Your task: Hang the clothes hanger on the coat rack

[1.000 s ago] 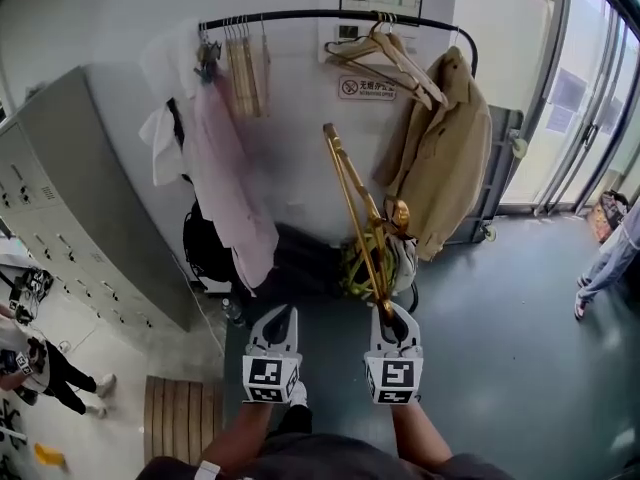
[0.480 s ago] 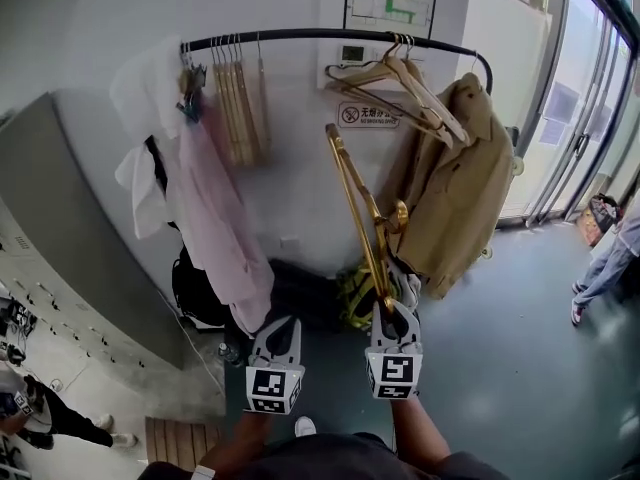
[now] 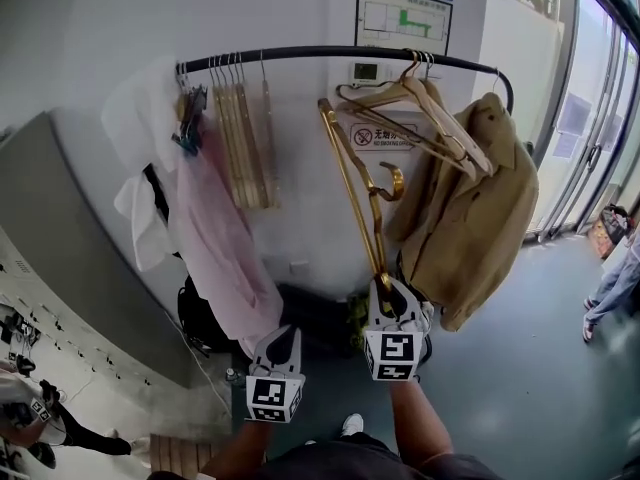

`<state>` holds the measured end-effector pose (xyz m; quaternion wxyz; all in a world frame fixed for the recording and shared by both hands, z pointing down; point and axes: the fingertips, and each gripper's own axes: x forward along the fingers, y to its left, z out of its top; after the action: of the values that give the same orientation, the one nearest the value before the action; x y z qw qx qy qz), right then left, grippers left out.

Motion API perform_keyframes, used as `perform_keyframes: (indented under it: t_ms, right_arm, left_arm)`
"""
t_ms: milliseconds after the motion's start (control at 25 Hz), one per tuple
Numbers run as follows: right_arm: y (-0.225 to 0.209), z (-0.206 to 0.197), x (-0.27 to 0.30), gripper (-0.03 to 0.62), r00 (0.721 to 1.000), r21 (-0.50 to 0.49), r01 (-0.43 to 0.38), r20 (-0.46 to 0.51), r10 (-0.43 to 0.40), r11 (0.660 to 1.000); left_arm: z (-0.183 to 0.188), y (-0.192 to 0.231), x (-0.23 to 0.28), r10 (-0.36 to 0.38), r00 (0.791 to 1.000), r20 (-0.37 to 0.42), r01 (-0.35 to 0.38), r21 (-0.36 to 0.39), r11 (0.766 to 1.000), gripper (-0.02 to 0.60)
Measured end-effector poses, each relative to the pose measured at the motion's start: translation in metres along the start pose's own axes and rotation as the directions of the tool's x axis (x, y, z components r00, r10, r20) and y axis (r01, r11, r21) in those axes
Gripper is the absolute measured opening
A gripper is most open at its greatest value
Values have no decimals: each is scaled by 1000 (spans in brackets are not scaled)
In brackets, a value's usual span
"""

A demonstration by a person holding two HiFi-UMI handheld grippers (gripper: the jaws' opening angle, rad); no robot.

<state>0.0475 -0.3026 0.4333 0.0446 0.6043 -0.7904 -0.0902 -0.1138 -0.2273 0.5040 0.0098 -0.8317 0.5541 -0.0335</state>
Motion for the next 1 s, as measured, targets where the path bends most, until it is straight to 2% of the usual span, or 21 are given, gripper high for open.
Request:
perform_keyframes:
  t_ms: [320, 560, 760, 1000]
  right_arm:
    - [-26, 17, 89, 55, 997, -8, -75, -14, 75, 997]
    - [-50, 48, 147, 55, 995, -14, -100, -30, 100, 995]
    - [-69, 76, 190, 55, 994, -29, -87, -66, 85, 996]
    - [-79, 104, 220, 55, 993, -30, -62, -101, 59, 998]
  left_arm:
    - [8, 21, 66, 82, 997, 3, -82, 0, 997, 9]
    - [4, 27, 87, 111, 994, -18, -111, -2, 994, 9]
    - [-10, 42, 98, 98, 994, -41, -99, -28, 995, 9]
    - [-4, 59, 106, 45, 999, -14, -46, -30, 999, 9]
